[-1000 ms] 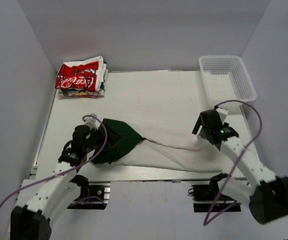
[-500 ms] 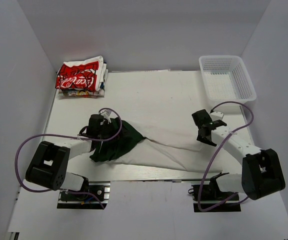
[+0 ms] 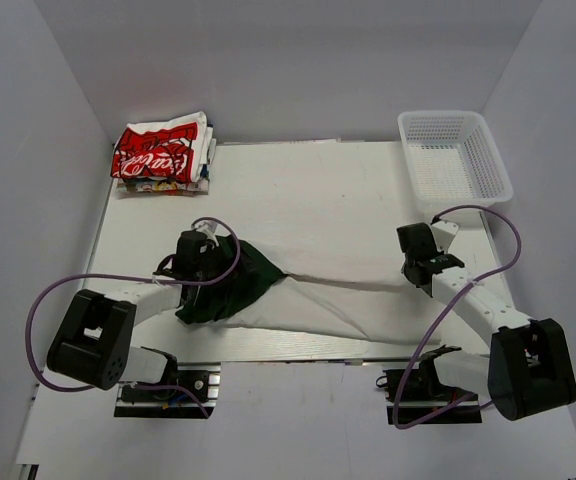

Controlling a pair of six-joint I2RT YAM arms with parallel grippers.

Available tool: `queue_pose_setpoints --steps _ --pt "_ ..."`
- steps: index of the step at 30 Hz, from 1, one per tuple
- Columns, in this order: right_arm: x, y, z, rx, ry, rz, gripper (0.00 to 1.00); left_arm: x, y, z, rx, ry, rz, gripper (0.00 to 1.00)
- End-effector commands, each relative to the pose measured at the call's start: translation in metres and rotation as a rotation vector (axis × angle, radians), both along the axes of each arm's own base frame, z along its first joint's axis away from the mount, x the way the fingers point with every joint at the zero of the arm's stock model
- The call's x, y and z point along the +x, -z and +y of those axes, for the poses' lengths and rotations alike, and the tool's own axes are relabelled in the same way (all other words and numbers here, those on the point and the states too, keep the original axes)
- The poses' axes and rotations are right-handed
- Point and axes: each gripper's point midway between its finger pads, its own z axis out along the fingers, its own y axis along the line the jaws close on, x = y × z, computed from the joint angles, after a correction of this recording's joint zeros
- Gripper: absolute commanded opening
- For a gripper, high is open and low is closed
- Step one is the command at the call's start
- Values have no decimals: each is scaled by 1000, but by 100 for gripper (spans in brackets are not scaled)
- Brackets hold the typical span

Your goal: Fold and stack the t-shirts

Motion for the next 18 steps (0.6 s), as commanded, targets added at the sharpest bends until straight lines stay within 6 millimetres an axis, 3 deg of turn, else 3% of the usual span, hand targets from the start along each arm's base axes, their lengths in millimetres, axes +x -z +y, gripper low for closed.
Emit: queue_pose_setpoints --steps 1,4,7,8,10,13,14,15,17,18 --pt "46 -40 -2 27 46 -225 0 -34 57 50 213 -162 223 100" --pt "57 -58 -6 43 60 -284 0 -40 63 56 225 -209 276 100" --pt "58 -59 -2 87 17 -313 0 -44 67 56 228 -214 298 100" --pt "51 -41 5 128 -21 -278 0 -44 67 56 228 -214 298 100" --pt "42 -24 8 168 -25 -247 0 -45 69 58 243 -219 316 100" --pt "22 2 -2 167 26 -192 0 -43 67 59 250 -225 313 100" --pt "11 12 -6 163 49 -155 7 -43 67 59 250 -225 313 100" --pt "4 16 -11 161 86 -149 22 -45 68 60 253 -224 322 100" --pt "-6 17 -23 145 144 -142 26 -47 69 62 264 -230 329 100" --pt "-17 23 -27 136 166 -110 40 -47 69 62 264 -230 329 100"
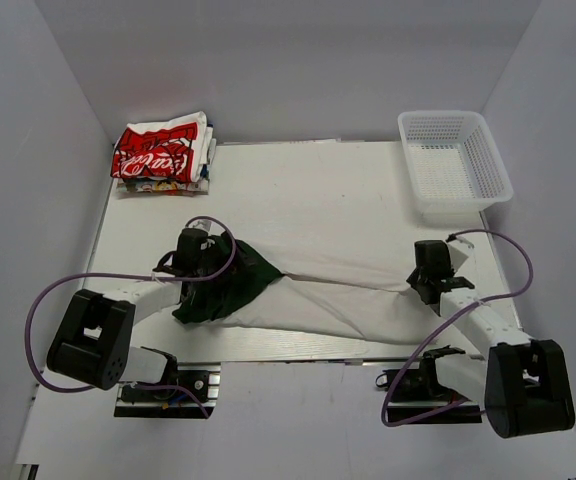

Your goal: Fold and stack the t-shirts

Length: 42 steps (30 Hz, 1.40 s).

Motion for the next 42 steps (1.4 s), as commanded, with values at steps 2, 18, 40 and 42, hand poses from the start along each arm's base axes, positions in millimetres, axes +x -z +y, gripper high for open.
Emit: queue_pose_setpoints --steps 2,18,40,42 --pt "-21 -14 -30 -15 228 -53 60 -53 65 50 237 -82 266 100" --pt "25 -100 71 260 -438 -333 90 -23 19 35 254 57 101 100" --pt "17 -43 111 410 -588 -255 90 -108 -40 -63 3 611 67 100" --pt "16 -40 111 412 -586 -248 90 -119 -40 -70 -22 660 83 100"
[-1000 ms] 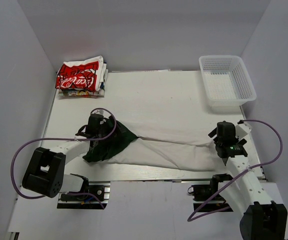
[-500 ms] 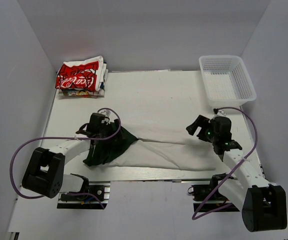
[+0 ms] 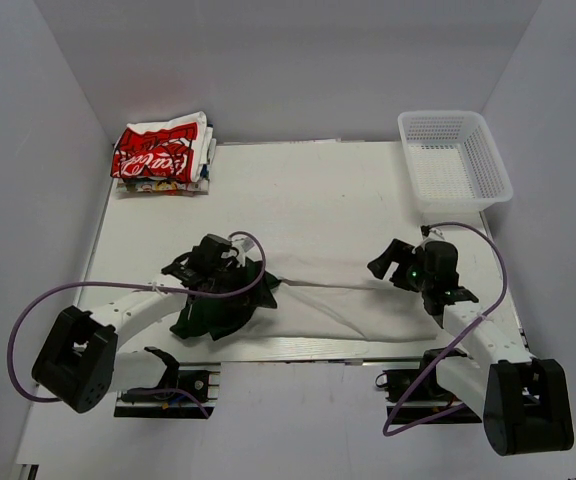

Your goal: Fold and stack the t-shirts

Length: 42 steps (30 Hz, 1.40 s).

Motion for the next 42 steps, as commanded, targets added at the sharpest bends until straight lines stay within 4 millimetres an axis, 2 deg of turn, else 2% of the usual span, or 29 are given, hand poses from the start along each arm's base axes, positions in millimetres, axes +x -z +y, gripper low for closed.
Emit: queue_pose_setpoints --steps 1,7,11,12,15,18,19,20,21,23,24,27,28,29,31,33,34,35,36,37,38,39,40,41,42 --pt "6 -6 4 18 -16 -46 90 -18 -22 -24 -71 142 6 100" --pt "6 -4 -2 -13 3 -46 90 -33 -40 -48 -102 247 -38 100" --pt "6 -2 -6 -29 15 -40 90 -38 -29 -62 -36 303 -38 100" --pt "6 -2 -7 -37 20 -42 90 -29 -28 -65 4 288 -66 100" --pt "6 -2 -10 -48 33 -42 90 -18 -32 -64 68 255 -103 100" --pt "5 -2 -12 -71 29 -46 90 5 -37 -44 159 42 -134 100" --pt "4 -2 -11 -72 19 -40 90 19 -32 -27 228 -68 -155 100" --pt "5 -4 -10 -76 12 -43 90 23 -32 -17 249 -141 -157 100" --pt "5 -4 -10 -84 6 -42 90 32 -23 3 328 -276 -155 100" --pt "4 -3 -10 -103 -8 -40 90 34 -13 23 393 -388 -132 100" --pt "3 -2 -8 -105 -15 -36 90 43 -6 40 444 -507 -118 100" --pt "3 3 -4 -112 -33 -15 90 57 15 52 499 -583 -96 100" --pt "1 11 -2 -115 -40 18 90 64 36 58 546 -595 -65 100" --pt "1 12 0 -112 -48 31 90 78 35 52 537 -606 -57 100" --pt "-5 23 3 -107 -52 85 90 93 48 52 566 -606 -22 100" --pt "-11 29 3 -109 -42 124 90 113 66 40 577 -572 7 100" --pt "-14 31 4 -122 -43 135 90 129 69 38 569 -556 -11 100" --pt "-15 33 0 -150 -21 153 90 155 59 25 533 -557 -40 100" --pt "-21 38 -3 -165 -7 187 90 167 79 22 569 -544 -17 100" --pt "-26 41 2 -171 -24 197 90 181 82 14 574 -525 -28 100" --pt "-30 45 4 -166 -30 213 90 225 60 -2 538 -529 -103 100" --pt "-36 47 11 -141 -56 234 90 245 62 -9 524 -512 -117 100" --pt "-46 52 18 -138 -94 255 90 284 66 -32 491 -495 -160 100" --pt "-52 58 22 -129 -110 288 90 300 70 -41 477 -442 -167 100" --pt "-66 57 40 -85 -194 313 90 321 75 -49 454 -409 -196 100"
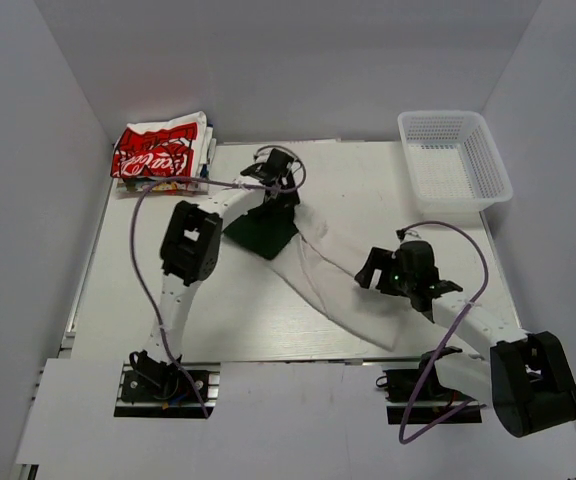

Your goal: Fold and stack the t-shirts

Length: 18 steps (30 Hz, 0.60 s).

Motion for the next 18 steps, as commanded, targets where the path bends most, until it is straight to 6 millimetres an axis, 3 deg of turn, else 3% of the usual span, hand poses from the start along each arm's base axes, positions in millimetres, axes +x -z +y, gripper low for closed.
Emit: queue_pose_setpoints --steps 1,2,3,4,5,6,7,8,12,14,17,18 --pt "-55 28 26 56 -125 225 90 81 45 -51 -87 174 -84 100" --pt "-62 28 33 70 -160 238 90 98 45 -70 -121 263 -131 100" --pt "-80 26 48 83 -255 264 90 131 8 -96 -191 311 -259 100" --pt "-87 24 50 69 -291 268 90 139 14 -107 -228 336 -281 100" --pt "-92 22 54 64 -325 266 90 152 5 -130 -317 406 -375 100" --pt "-107 14 63 56 -432 246 90 150 21 -139 -364 436 -390 100" --pt "-111 9 68 63 -469 235 90 153 16 -148 -420 441 -430 100" --pt "-118 0 76 87 -521 220 90 161 -2 -158 -497 441 -516 100" --pt "-146 1 87 94 -655 259 90 163 10 -173 -603 429 -503 100" --pt "-160 5 91 86 -720 294 90 170 19 -164 -570 367 -519 100" --pt "-185 11 97 82 -814 358 90 174 14 -164 -569 361 -543 100" --pt "-185 9 99 63 -829 338 90 174 10 -166 -581 374 -556 100"
